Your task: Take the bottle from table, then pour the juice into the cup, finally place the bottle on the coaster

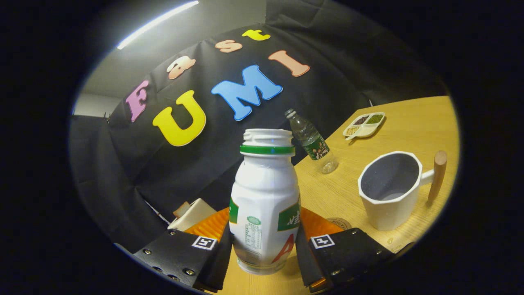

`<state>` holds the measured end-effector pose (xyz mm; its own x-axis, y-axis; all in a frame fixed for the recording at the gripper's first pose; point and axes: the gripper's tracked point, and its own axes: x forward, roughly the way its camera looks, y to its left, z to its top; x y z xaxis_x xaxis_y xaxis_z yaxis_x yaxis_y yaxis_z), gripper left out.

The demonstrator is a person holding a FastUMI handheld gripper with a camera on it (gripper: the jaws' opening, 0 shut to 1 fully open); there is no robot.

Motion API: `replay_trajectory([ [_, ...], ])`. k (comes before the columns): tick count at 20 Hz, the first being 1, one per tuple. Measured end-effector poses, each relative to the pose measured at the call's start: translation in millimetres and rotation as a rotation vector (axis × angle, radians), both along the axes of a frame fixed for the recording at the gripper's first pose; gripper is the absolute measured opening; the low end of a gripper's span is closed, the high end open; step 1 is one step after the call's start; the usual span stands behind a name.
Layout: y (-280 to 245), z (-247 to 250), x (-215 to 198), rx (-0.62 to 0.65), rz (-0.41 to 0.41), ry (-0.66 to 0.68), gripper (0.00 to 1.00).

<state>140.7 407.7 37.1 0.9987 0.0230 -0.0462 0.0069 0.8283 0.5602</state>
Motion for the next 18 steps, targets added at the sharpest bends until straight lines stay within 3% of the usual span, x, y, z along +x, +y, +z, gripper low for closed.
replay_trajectory([
  [8,-13,9,8,-0.511,-0.097,-0.014,0.69],
  [11,-8,5,19,-0.678,-0.097,-0.027,0.69],
  [13,-16,-6,23,-0.742,-0.105,0.005,0.69],
  [18,-25,-35,37,-0.696,-0.080,0.051,0.69],
])
